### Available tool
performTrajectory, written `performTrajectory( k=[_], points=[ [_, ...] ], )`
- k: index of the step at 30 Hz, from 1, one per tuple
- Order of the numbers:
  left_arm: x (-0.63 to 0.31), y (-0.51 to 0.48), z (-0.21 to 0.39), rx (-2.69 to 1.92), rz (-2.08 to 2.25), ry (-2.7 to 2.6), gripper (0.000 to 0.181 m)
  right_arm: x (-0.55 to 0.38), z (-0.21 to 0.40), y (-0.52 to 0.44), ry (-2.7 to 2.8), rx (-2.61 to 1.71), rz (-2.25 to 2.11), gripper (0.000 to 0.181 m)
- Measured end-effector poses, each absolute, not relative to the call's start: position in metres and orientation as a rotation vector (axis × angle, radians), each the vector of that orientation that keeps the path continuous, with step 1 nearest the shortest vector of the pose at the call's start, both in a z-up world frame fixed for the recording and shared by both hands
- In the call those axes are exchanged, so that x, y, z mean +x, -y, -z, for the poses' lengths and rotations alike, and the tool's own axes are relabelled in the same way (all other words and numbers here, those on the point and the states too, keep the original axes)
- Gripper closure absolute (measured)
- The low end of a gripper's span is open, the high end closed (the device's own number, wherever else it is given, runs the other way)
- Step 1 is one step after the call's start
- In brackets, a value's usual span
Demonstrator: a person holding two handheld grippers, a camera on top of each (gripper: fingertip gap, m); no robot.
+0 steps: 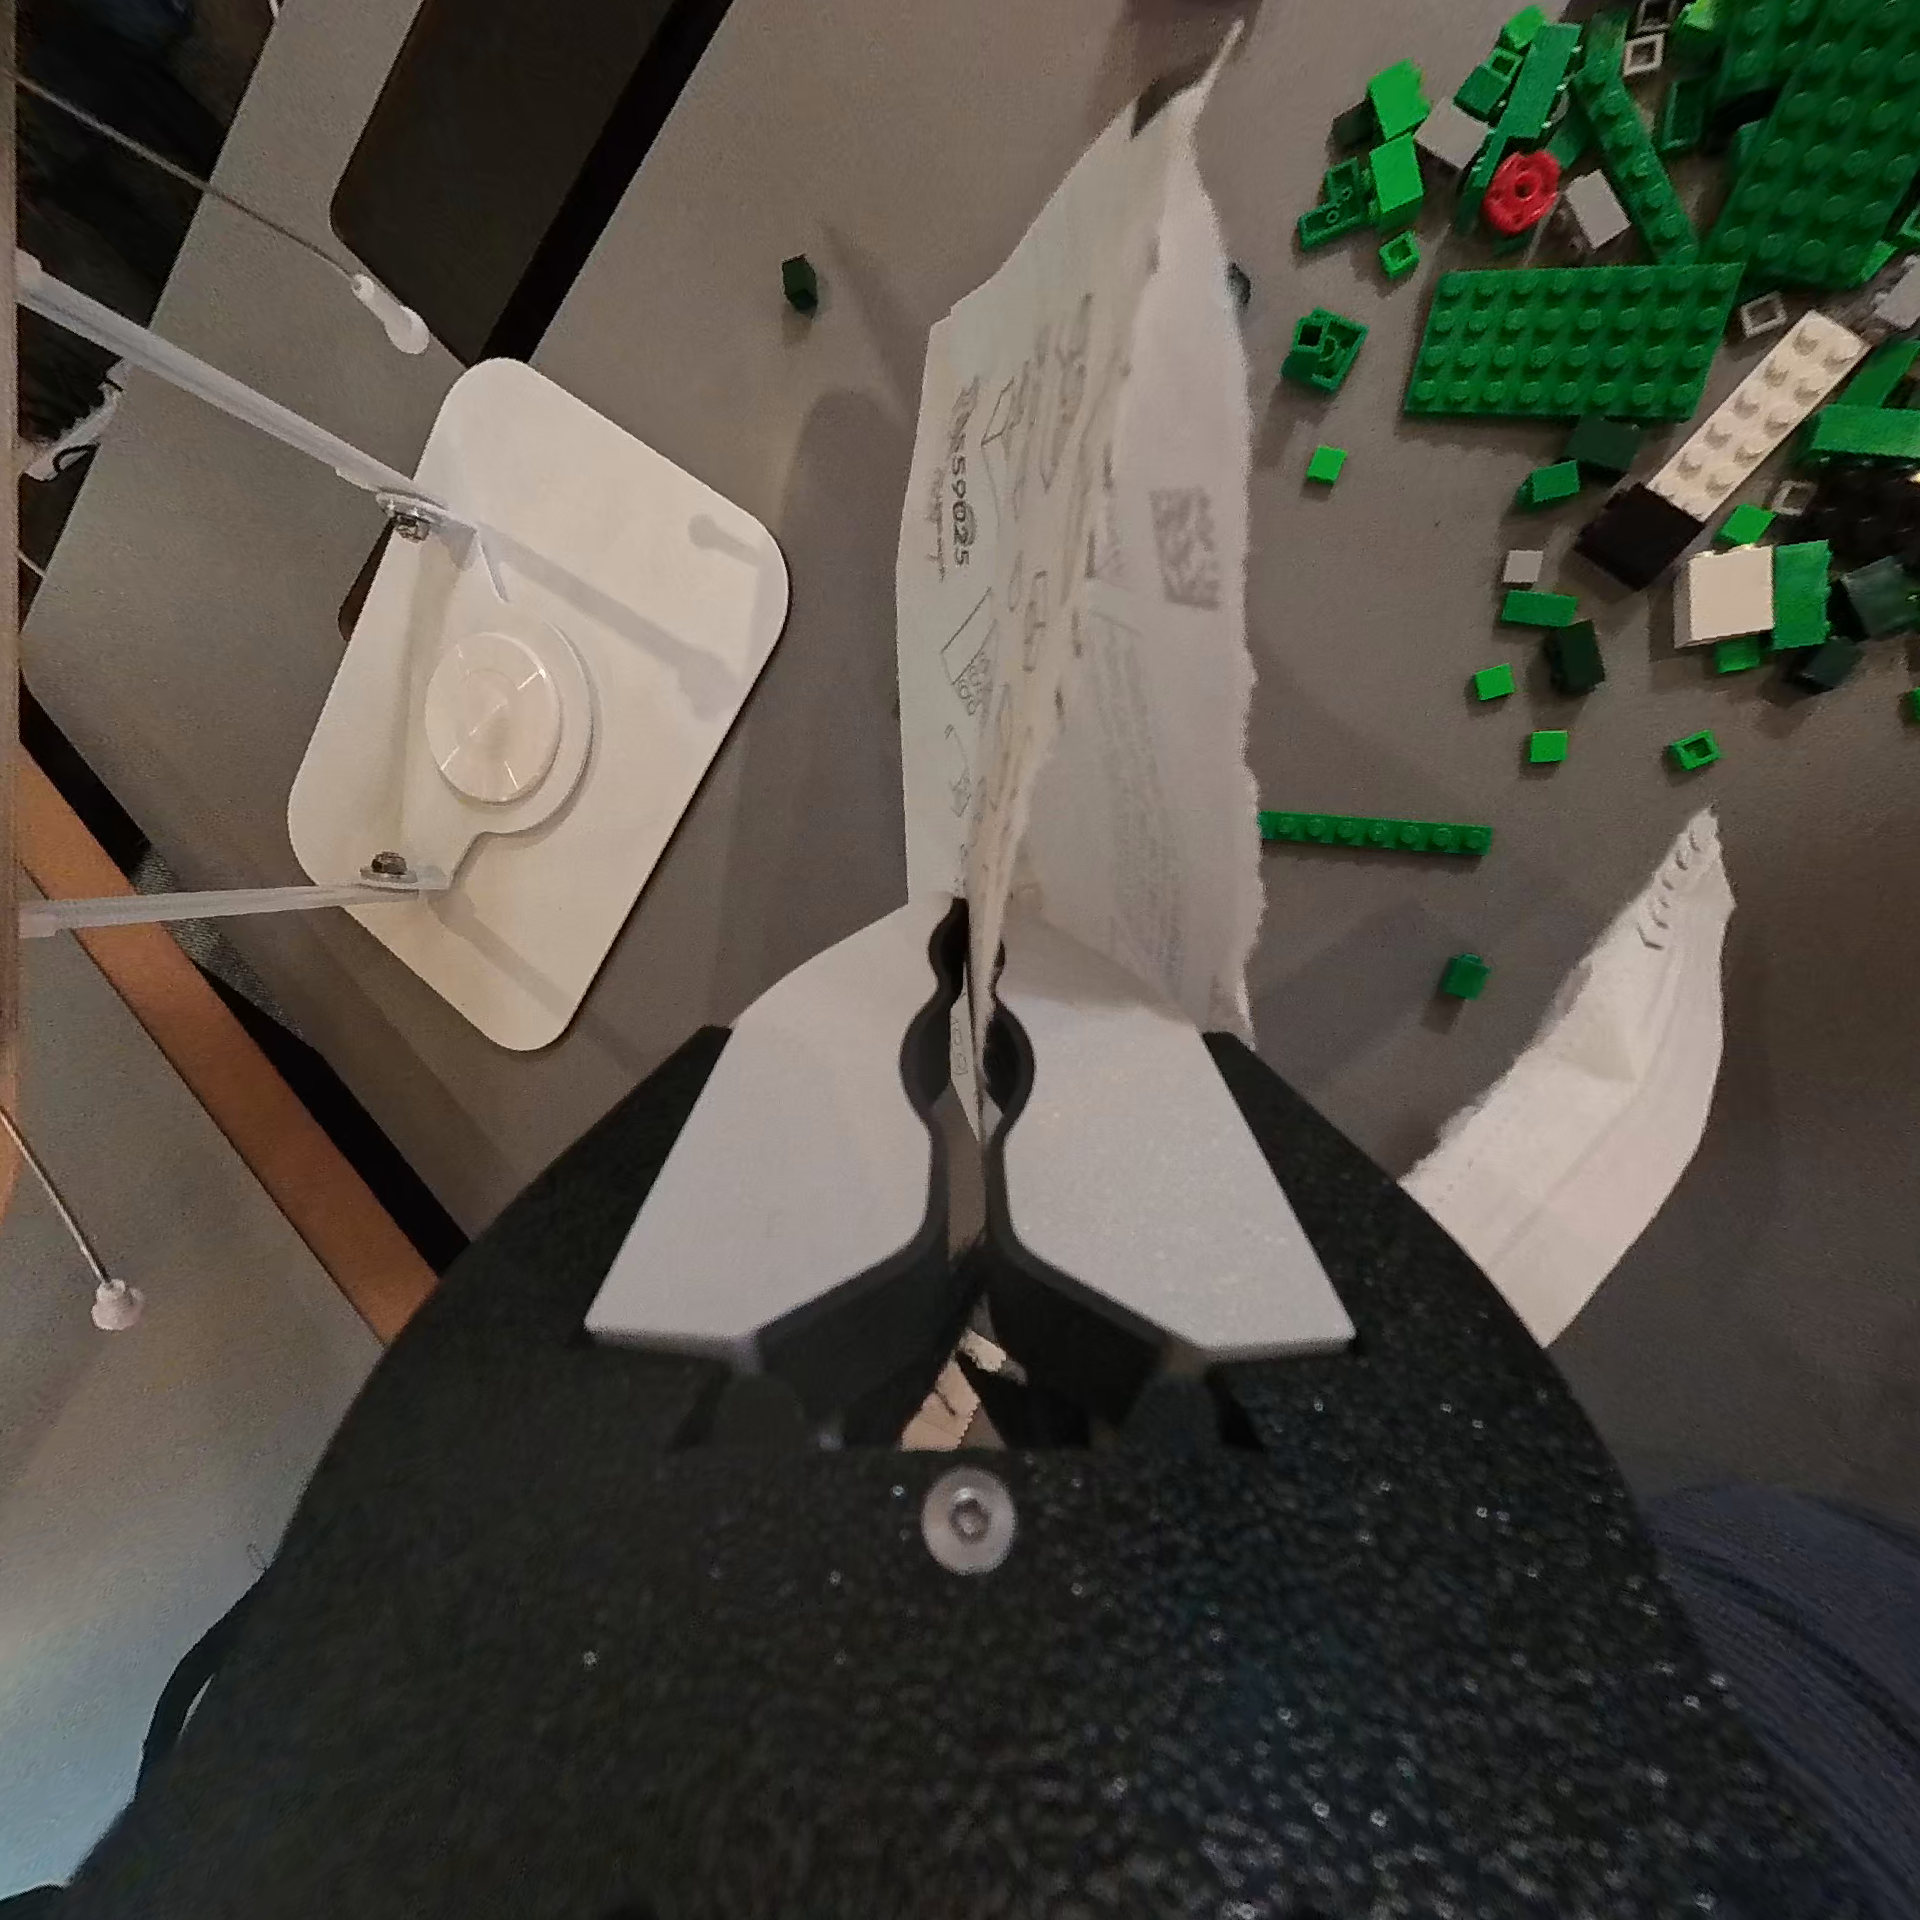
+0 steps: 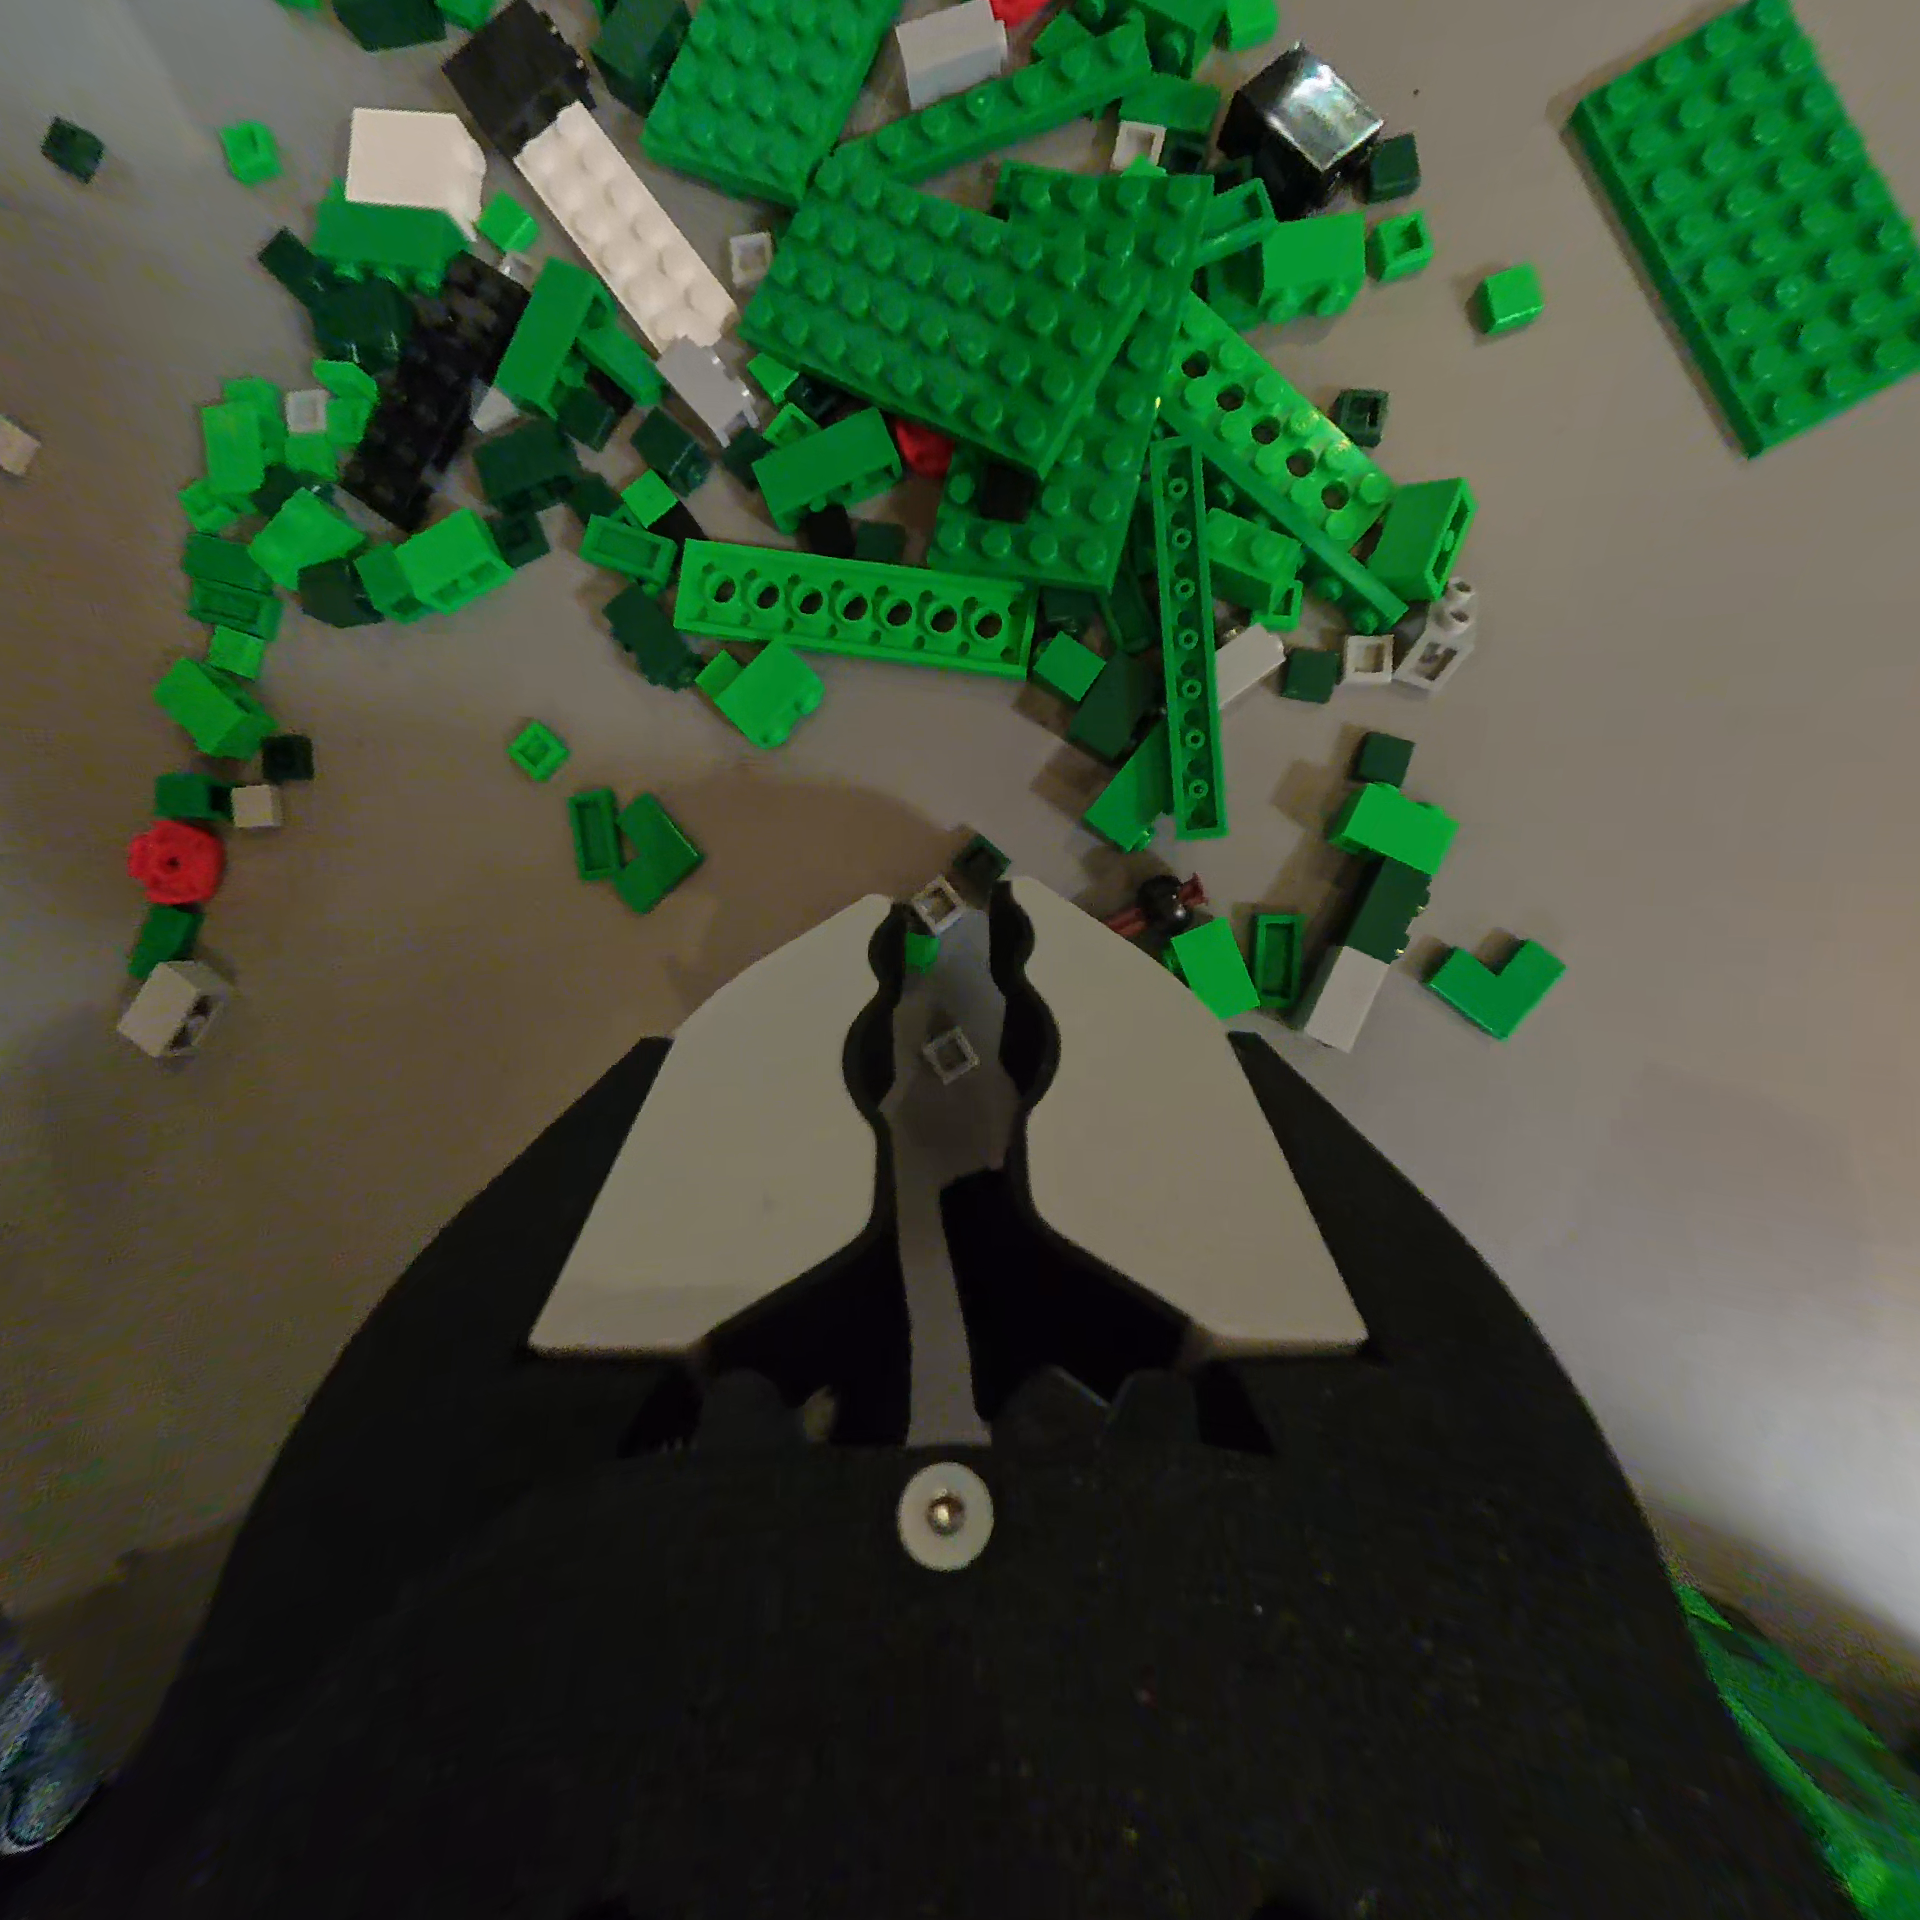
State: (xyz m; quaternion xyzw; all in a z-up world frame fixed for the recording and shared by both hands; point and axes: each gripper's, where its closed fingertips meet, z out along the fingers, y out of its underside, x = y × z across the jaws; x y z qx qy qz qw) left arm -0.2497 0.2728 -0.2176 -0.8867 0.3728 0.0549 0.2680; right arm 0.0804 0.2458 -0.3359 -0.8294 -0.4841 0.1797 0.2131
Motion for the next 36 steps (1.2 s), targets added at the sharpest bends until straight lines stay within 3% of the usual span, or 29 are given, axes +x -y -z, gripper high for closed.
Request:
performTrajectory(
  k=[11,18,21,36],
  points=[
    [-0.245,-0.273,0.218,-2.39,-0.137,-1.021,0.181,0.07,0.326,-0.246,1.423,-2.232,-0.447,0.174],
    [-0.221,-0.274,0.224,-2.387,-0.152,-1.133,0.181,-0.073,0.171,-0.232,1.377,-1.449,-0.616,0.174],
    [-0.211,-0.274,0.227,-2.387,-0.171,-1.182,0.181,-0.128,0.133,-0.217,1.399,-1.26,-0.635,0.174],
    [-0.195,-0.268,0.212,-2.299,-0.153,-1.216,0.181,-0.162,0.169,-0.259,1.407,-1.427,-0.375,0.174]
  ],
)
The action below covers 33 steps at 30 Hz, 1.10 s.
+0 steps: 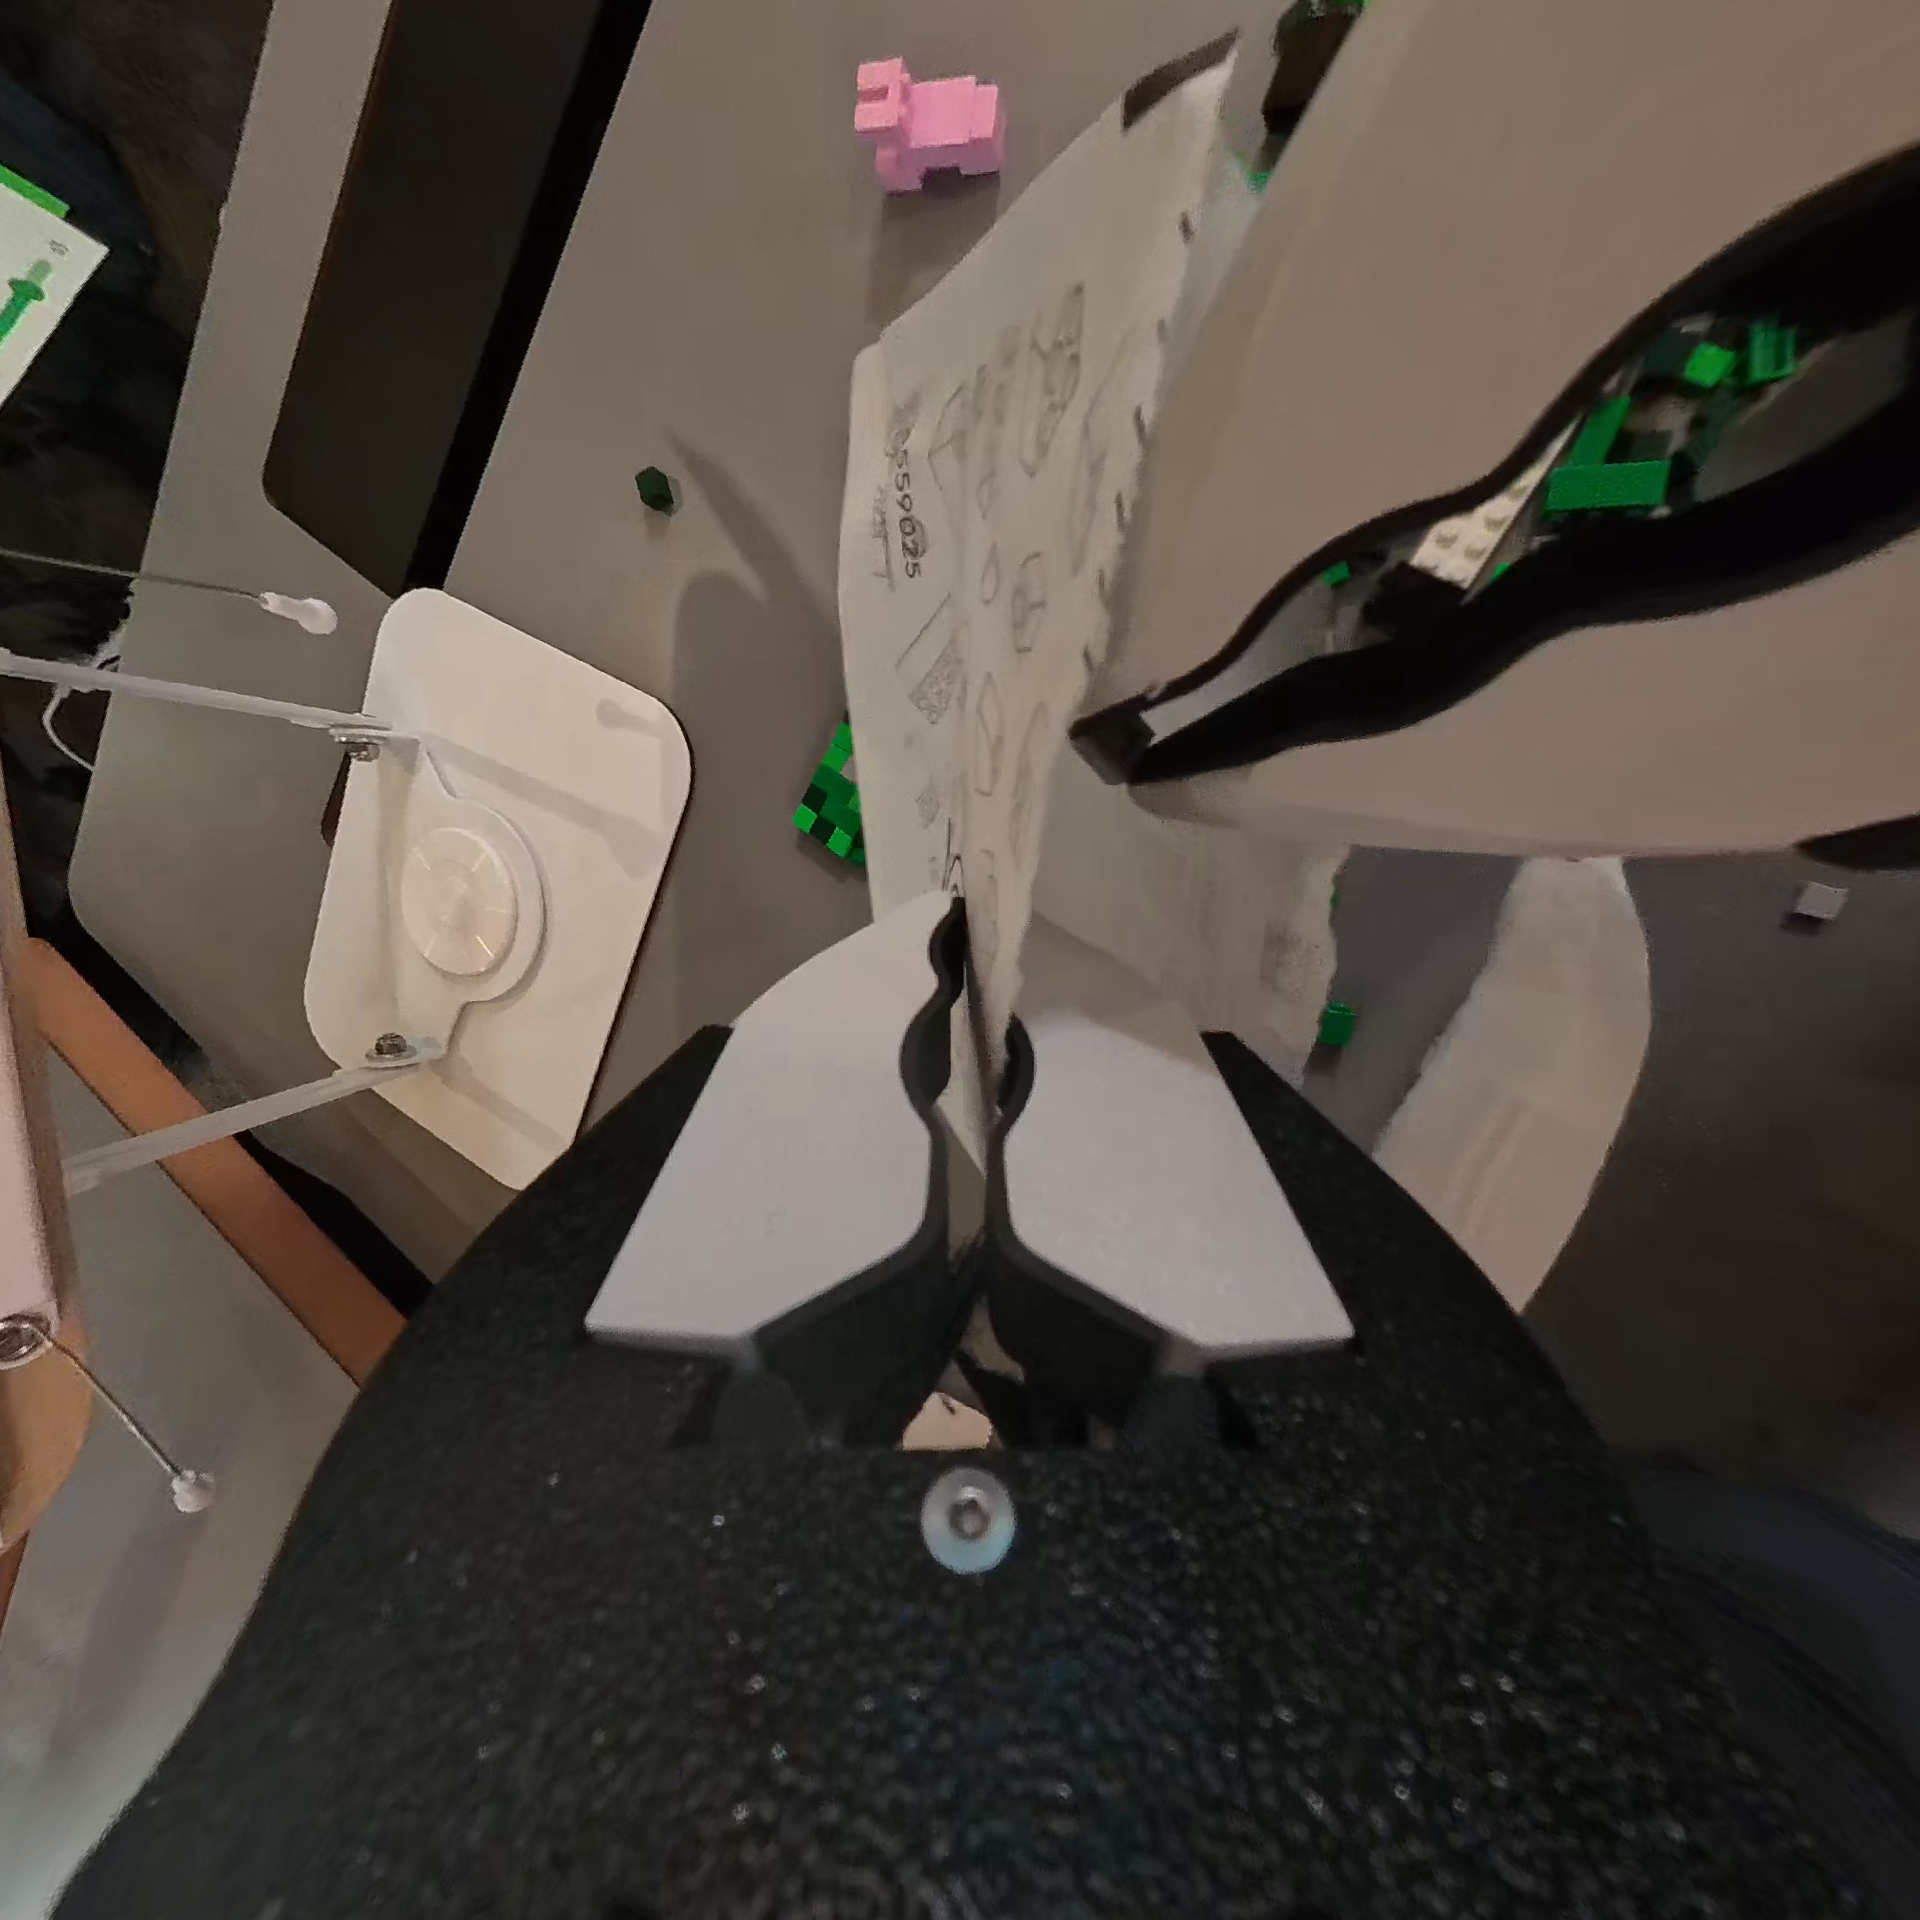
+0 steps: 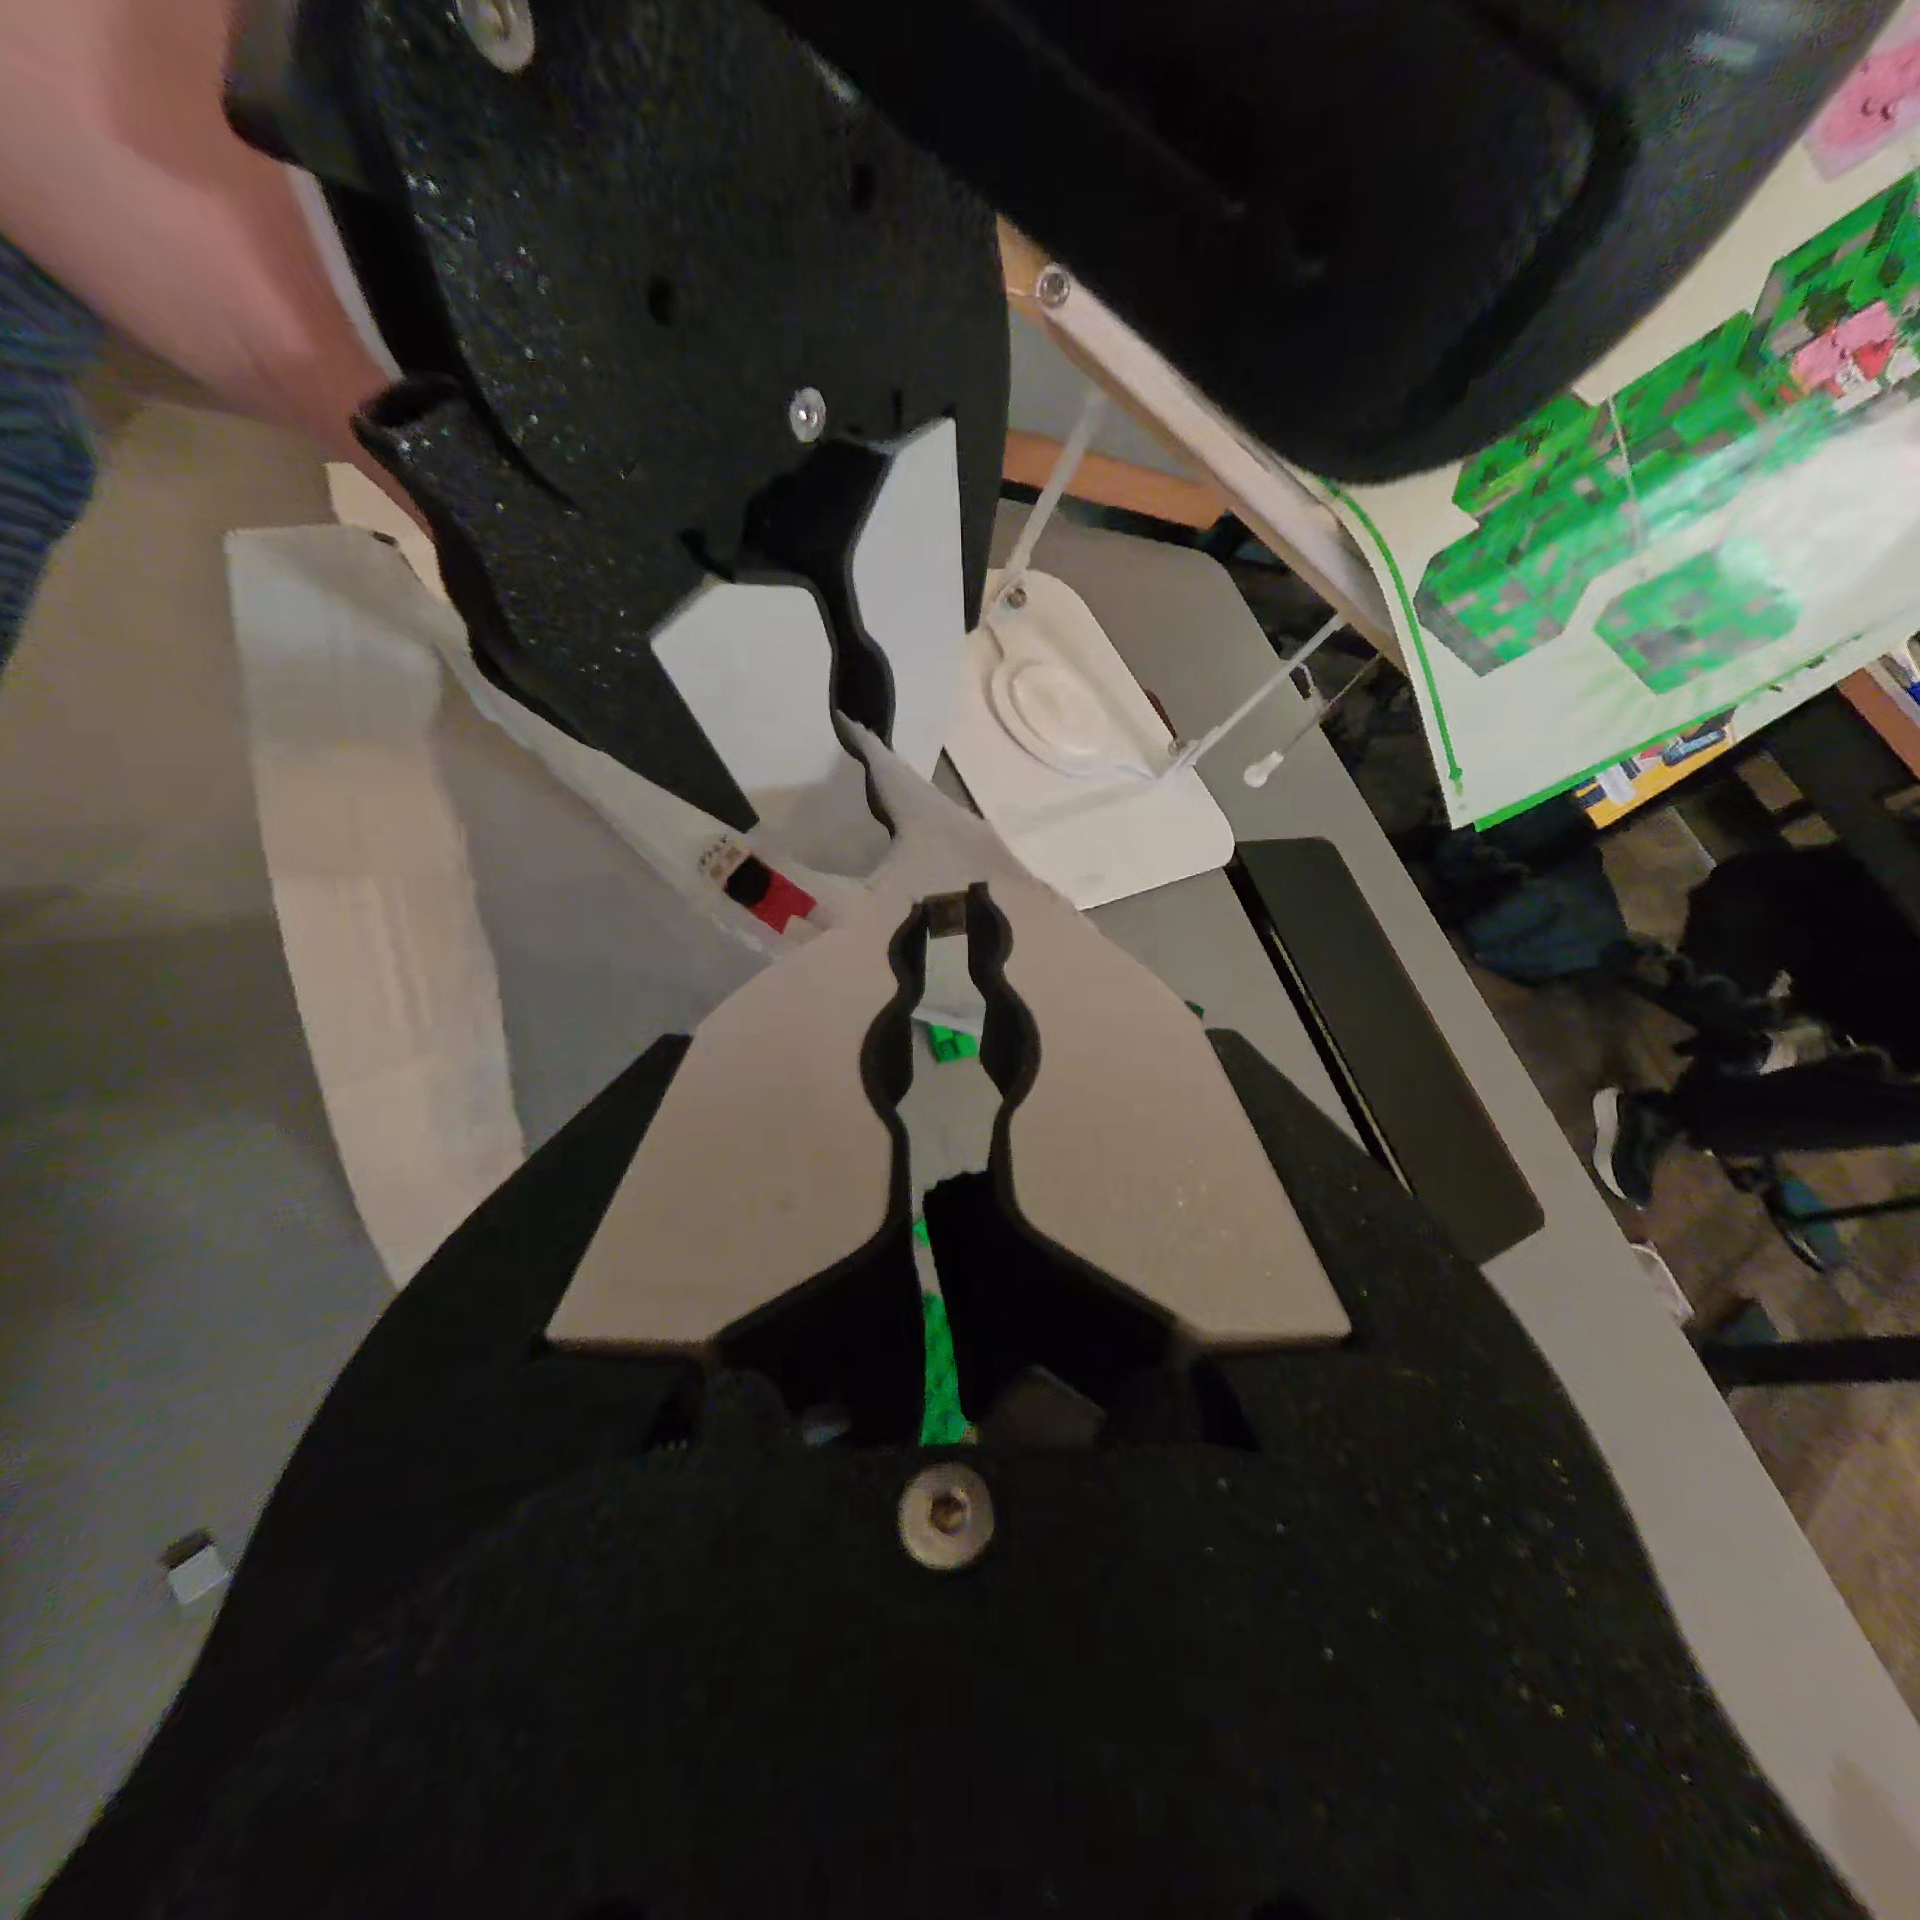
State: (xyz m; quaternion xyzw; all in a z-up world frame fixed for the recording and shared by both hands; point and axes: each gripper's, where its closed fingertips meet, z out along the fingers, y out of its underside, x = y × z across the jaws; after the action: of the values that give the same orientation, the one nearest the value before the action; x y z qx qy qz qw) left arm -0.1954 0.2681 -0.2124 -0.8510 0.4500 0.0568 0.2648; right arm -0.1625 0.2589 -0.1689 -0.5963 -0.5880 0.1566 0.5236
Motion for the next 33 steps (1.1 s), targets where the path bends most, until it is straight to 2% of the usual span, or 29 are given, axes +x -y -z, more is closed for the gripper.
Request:
performTrajectory(
  k=[5,12,16,20,23,24,28,33],
  points=[
    [-0.193,-0.267,0.214,-2.308,-0.136,-1.223,0.181,-0.162,0.172,-0.257,1.424,-1.444,-0.379,0.161],
    [-0.196,-0.267,0.215,-2.322,-0.133,-1.212,0.181,-0.163,0.175,-0.254,1.451,-1.439,-0.371,0.164],
    [-0.194,-0.266,0.216,-2.323,-0.137,-1.221,0.181,-0.162,0.178,-0.253,1.466,-1.448,-0.346,0.16],
    [-0.194,-0.266,0.217,-2.327,-0.134,-1.228,0.181,-0.16,0.181,-0.252,1.499,-1.462,-0.321,0.173],
    [-0.193,-0.266,0.218,-2.332,-0.13,-1.23,0.181,-0.159,0.184,-0.253,1.517,-1.473,-0.287,0.174],
    [-0.193,-0.266,0.218,-2.333,-0.13,-1.23,0.181,-0.159,0.186,-0.253,1.529,-1.479,-0.281,0.18],
    [-0.193,-0.265,0.219,-2.337,-0.129,-1.234,0.181,-0.159,0.192,-0.254,1.547,-1.511,-0.284,0.181],
    [-0.193,-0.265,0.22,-2.341,-0.127,-1.238,0.181,-0.159,0.19,-0.254,1.537,-1.501,-0.284,0.164]
  ],
)
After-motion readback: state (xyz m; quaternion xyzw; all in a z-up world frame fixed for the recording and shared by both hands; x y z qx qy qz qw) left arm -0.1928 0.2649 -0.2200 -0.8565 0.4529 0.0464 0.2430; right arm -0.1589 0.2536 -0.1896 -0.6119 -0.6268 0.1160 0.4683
